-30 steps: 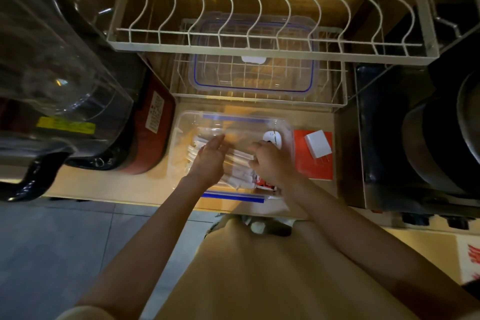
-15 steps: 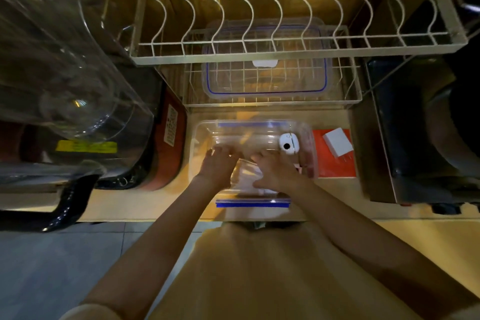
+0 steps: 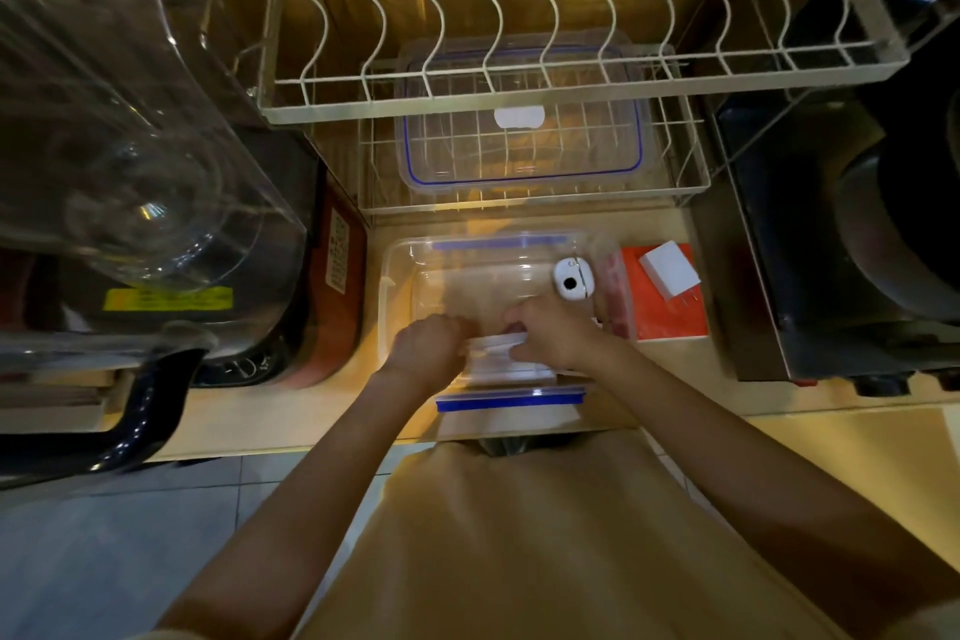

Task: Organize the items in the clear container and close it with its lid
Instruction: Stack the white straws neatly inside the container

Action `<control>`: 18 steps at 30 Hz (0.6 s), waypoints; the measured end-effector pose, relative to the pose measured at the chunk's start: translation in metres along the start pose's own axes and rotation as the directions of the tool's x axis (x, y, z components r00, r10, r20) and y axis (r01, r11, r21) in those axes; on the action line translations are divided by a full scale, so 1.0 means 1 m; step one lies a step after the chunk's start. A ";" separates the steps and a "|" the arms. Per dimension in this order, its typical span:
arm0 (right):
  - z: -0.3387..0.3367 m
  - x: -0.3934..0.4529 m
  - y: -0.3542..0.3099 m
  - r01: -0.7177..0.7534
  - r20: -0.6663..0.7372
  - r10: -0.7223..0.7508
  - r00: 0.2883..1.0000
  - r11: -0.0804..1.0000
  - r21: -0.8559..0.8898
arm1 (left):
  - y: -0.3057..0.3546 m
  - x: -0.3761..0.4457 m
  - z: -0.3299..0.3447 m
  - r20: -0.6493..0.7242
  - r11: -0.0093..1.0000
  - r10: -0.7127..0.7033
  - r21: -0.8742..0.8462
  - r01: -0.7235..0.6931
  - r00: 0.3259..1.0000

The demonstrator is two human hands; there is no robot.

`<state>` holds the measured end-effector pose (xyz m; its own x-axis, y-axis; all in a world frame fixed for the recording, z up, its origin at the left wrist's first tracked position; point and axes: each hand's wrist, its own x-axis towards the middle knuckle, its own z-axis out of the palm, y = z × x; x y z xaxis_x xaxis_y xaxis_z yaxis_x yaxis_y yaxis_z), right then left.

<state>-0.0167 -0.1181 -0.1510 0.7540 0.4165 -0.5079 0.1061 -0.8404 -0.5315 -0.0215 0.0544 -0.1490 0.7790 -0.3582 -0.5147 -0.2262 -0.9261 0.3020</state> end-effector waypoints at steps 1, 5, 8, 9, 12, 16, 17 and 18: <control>-0.001 -0.002 -0.001 -0.014 0.051 0.011 0.999 0.998 0.054 | -0.001 -0.002 -0.001 0.053 0.999 0.002 -0.035 0.000 0.999; -0.007 -0.008 -0.006 -0.094 0.216 0.050 0.975 0.976 0.197 | -0.002 -0.006 -0.004 0.175 0.993 -0.025 -0.111 0.045 0.984; -0.011 -0.013 -0.004 -0.084 0.176 0.047 0.983 0.975 0.204 | -0.002 -0.007 -0.005 0.069 0.998 -0.046 -0.047 0.049 0.997; -0.012 -0.014 -0.002 -0.090 0.154 0.058 0.986 0.973 0.212 | -0.003 -0.006 -0.004 0.034 0.998 -0.043 -0.046 0.045 0.999; -0.014 -0.016 0.005 -0.165 0.038 0.163 0.986 0.920 0.354 | 0.000 -0.001 -0.001 0.011 0.996 0.000 -0.090 0.001 1.000; -0.017 -0.012 0.019 -0.296 -0.059 0.358 0.932 0.844 0.447 | 0.008 0.006 0.004 0.118 0.994 0.055 -0.105 -0.043 0.991; -0.017 -0.012 0.022 -0.312 -0.061 0.368 0.928 0.856 0.412 | 0.010 0.008 0.006 0.125 0.994 0.066 -0.099 -0.054 0.990; -0.016 -0.014 0.022 -0.324 -0.051 0.369 0.928 0.865 0.382 | 0.011 0.010 0.007 0.122 0.994 0.072 -0.096 -0.060 0.990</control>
<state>-0.0140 -0.1483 -0.1449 0.7716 0.0584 -0.6334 -0.4002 -0.7294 -0.5547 -0.0205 0.0400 -0.1563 0.6836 -0.4356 -0.5857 -0.2153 -0.8870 0.4084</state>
